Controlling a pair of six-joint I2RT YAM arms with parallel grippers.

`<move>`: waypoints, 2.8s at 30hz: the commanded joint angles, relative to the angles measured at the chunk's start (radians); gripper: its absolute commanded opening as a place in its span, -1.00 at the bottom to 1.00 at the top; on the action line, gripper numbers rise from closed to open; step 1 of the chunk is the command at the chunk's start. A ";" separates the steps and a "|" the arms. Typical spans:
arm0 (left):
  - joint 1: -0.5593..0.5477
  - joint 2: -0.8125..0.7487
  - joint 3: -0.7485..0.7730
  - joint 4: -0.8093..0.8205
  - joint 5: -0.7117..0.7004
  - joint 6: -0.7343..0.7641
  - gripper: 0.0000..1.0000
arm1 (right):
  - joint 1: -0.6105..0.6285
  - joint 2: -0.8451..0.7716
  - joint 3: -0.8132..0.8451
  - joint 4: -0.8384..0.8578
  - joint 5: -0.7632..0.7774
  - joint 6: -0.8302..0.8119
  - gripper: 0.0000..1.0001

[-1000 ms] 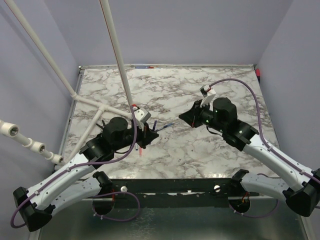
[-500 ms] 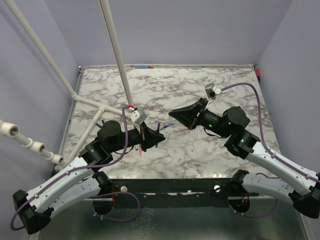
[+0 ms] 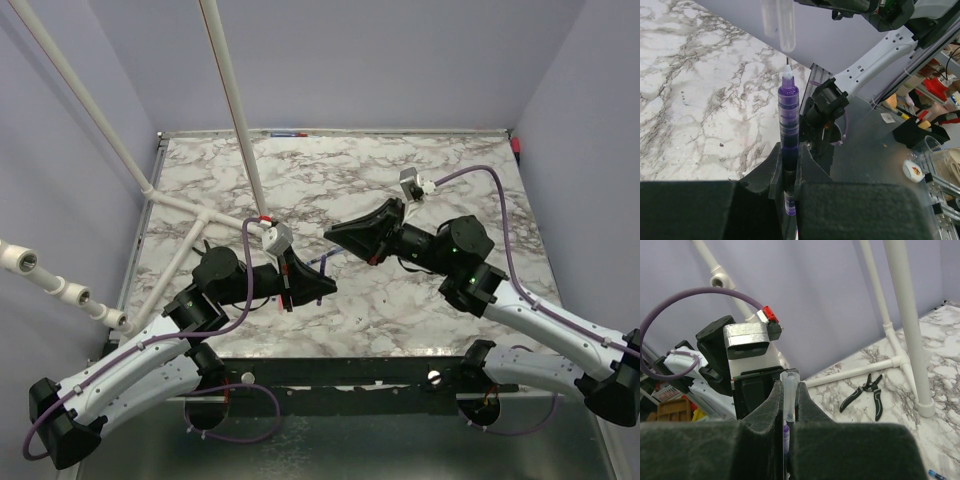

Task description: Insert the pens into the pen caps

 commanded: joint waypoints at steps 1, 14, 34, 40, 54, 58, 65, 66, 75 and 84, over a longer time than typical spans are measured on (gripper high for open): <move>-0.001 0.001 -0.008 0.055 0.063 -0.013 -1.00 | 0.023 0.025 0.015 0.061 -0.044 0.000 -0.99; -0.002 -0.009 -0.016 0.054 0.065 -0.018 -1.00 | 0.059 0.011 -0.008 0.087 -0.034 -0.009 -0.99; -0.001 -0.042 -0.024 0.055 0.069 -0.023 -1.00 | 0.091 -0.006 -0.025 0.059 0.036 -0.039 -0.99; -0.002 -0.044 -0.026 0.053 0.072 -0.025 -1.00 | 0.102 0.006 -0.009 0.059 0.044 -0.050 -0.99; -0.001 -0.049 -0.026 0.054 0.082 -0.025 -1.00 | 0.121 -0.020 -0.009 0.057 0.095 -0.081 -0.99; -0.002 -0.046 -0.026 0.054 0.085 -0.026 -1.00 | 0.123 -0.022 -0.010 0.067 0.093 -0.082 -0.99; -0.001 -0.052 -0.029 0.053 0.082 -0.026 -1.00 | 0.125 -0.022 -0.014 0.059 0.107 -0.092 -0.99; -0.001 -0.054 -0.028 0.054 0.081 -0.025 -1.00 | 0.126 -0.021 -0.016 0.056 0.111 -0.093 -0.99; -0.002 -0.055 -0.026 0.054 0.076 -0.022 -1.00 | 0.136 -0.019 -0.016 0.045 0.115 -0.099 -0.99; -0.001 -0.059 -0.027 0.054 0.065 -0.022 -1.00 | 0.145 -0.017 -0.015 0.024 0.131 -0.110 -0.99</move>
